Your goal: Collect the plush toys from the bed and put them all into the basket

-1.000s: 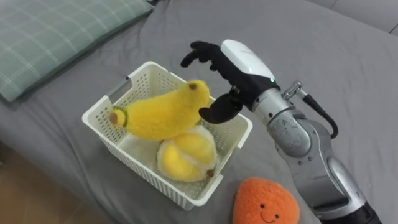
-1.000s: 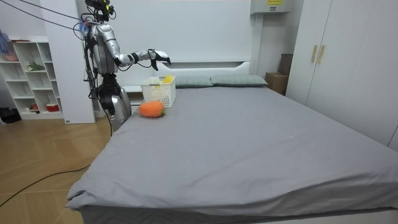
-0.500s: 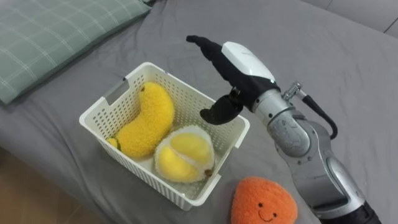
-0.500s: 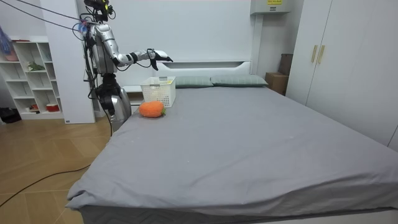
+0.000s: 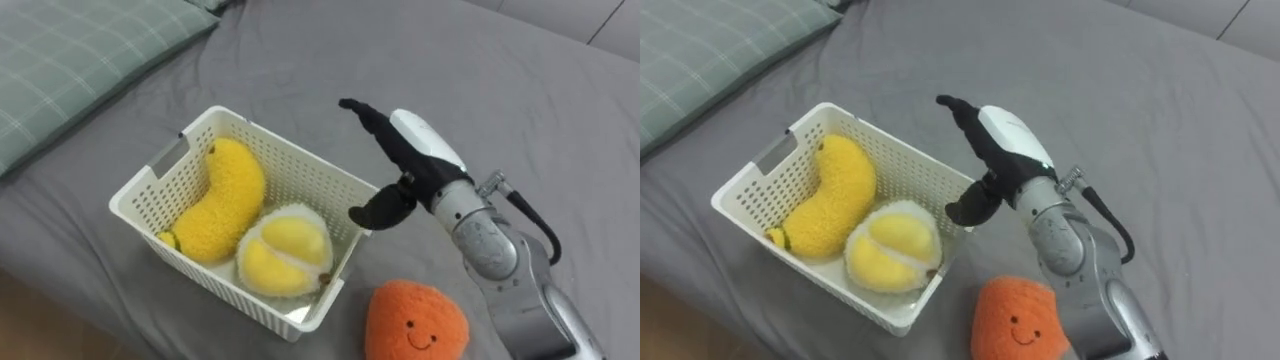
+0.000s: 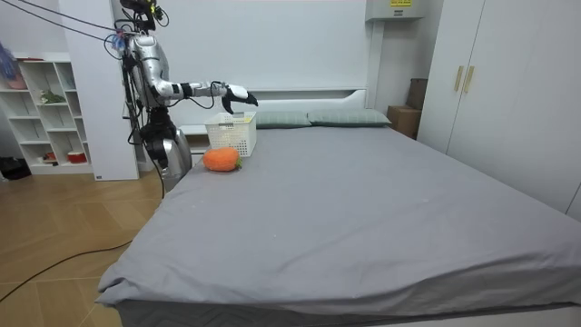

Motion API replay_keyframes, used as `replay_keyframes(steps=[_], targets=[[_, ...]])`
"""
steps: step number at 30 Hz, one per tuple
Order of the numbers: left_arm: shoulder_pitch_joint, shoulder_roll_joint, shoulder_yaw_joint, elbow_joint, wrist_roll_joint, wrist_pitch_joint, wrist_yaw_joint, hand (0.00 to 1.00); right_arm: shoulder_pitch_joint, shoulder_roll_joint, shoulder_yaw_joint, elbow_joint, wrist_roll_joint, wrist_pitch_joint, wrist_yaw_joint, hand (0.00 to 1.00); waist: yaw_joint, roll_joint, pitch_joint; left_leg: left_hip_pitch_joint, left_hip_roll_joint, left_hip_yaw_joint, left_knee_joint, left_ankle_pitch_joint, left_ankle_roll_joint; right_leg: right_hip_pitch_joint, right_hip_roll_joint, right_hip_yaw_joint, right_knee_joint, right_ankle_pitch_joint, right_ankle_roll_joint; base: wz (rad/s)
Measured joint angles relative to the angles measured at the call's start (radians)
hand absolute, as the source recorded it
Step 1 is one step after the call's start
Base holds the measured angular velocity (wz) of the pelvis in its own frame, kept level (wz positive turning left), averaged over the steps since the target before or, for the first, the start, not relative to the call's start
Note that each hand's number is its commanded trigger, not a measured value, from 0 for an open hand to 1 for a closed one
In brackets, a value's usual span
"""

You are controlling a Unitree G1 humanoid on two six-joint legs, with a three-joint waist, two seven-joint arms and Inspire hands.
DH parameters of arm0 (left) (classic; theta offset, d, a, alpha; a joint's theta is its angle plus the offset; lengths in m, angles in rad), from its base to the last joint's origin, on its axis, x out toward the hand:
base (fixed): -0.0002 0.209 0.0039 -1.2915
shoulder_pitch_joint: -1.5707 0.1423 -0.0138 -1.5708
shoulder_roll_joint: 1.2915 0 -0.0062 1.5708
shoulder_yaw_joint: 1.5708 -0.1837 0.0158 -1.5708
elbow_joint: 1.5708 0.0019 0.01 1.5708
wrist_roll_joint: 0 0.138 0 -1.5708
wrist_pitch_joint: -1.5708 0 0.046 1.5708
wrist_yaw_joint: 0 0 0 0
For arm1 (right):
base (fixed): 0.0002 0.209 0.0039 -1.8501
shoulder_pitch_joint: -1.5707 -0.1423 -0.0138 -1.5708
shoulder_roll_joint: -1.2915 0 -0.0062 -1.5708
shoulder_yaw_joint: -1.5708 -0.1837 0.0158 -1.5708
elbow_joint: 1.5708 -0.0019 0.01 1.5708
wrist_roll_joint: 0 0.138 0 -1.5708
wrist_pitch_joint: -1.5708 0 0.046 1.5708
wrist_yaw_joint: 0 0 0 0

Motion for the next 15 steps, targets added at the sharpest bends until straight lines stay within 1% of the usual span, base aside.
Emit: replay_keyframes(steps=[1, 2, 3, 4, 6, 7, 10, 11, 13, 15], targets=[[0.005, -0.001, 0.000, -0.001, 0.000, -0.001, 0.003, 0.00, 0.007, 0.000, -0.010, 0.013, 0.001, 0.000, -0.003, 0.00, -0.002, 0.003, -0.0007, 0.002, 0.000, 0.002, 0.000, 0.000, 0.000, 0.003, 0.000, 0.001, 0.000, 0.000, 0.001, -0.10], [0.012, -0.002, 0.000, -0.005, 0.000, -0.002, 0.014, 0.00, 0.015, 0.001, -0.024, 0.038, -0.001, -0.001, -0.012, 0.00, -0.023, 0.009, 0.0016, 0.008, 0.000, 0.006, 0.000, 0.000, 0.000, 0.007, -0.001, 0.002, 0.000, -0.001, 0.002, -0.08], [0.017, -0.005, 0.001, -0.012, 0.000, -0.002, 0.023, 0.00, 0.027, 0.003, -0.043, 0.056, -0.002, -0.002, -0.014, 0.00, -0.032, 0.013, 0.0002, 0.007, 0.000, 0.008, 0.000, 0.000, 0.000, 0.005, -0.001, 0.003, 0.001, -0.002, 0.003, -0.08], [0.019, -0.006, 0.001, -0.017, 0.000, -0.002, 0.028, 0.00, 0.034, 0.003, -0.052, 0.060, -0.003, -0.001, -0.014, 0.00, -0.034, 0.014, -0.0002, 0.007, 0.000, 0.010, -0.001, 0.000, 0.000, 0.005, -0.002, 0.003, 0.001, -0.002, 0.004, -0.10], [0.032, -0.008, 0.001, -0.034, 0.002, -0.002, 0.037, 0.00, 0.055, 0.005, -0.077, 0.070, -0.002, -0.001, -0.015, 0.00, -0.056, 0.022, -0.0053, 0.008, 0.001, 0.017, -0.001, -0.001, -0.001, 0.006, 0.001, 0.021, 0.002, -0.003, 0.004, -0.14], [0.034, -0.008, 0.001, -0.038, 0.002, -0.003, 0.040, 0.00, 0.066, 0.005, -0.090, 0.070, -0.002, -0.001, -0.018, 0.00, -0.061, 0.024, -0.0074, 0.010, 0.001, 0.021, -0.001, -0.001, -0.002, 0.006, 0.001, 0.027, 0.002, -0.003, 0.004, -0.13], [0.035, -0.008, 0.001, -0.045, 0.001, -0.004, 0.043, 0.00, 0.073, 0.006, -0.105, 0.084, 0.001, -0.003, -0.028, 0.00, -0.079, 0.024, -0.0077, 0.016, 0.001, 0.026, 0.000, -0.001, -0.002, 0.010, 0.002, 0.036, 0.004, -0.003, 0.003, -0.09], [0.034, -0.009, 0.000, -0.045, 0.001, -0.005, 0.051, 0.00, 0.083, 0.008, -0.111, 0.094, 0.015, -0.004, -0.038, 0.00, -0.085, 0.022, -0.0100, 0.018, 0.002, 0.033, 0.000, -0.001, -0.001, 0.011, 0.002, 0.043, 0.004, -0.003, 0.003, -0.13], [0.034, -0.012, 0.000, -0.045, 0.000, -0.013, 0.060, 0.00, 0.118, 0.013, -0.124, 0.094, 0.041, -0.013, -0.049, 0.00, -0.085, 0.019, -0.0111, 0.023, 0.003, 0.045, 0.000, -0.003, 0.000, 0.011, 0.002, 0.052, 0.005, -0.003, 0.003, -0.15], [0.038, -0.014, -0.005, -0.046, 0.000, -0.018, 0.062, 0.00, 0.164, 0.016, -0.124, 0.106, 0.082, -0.025, -0.072, 0.00, -0.089, 0.021, -0.0098, 0.028, 0.003, 0.052, 0.000, -0.006, 0.002, 0.014, 0.003, 0.056, 0.005, -0.002, 0.005, -0.10]])
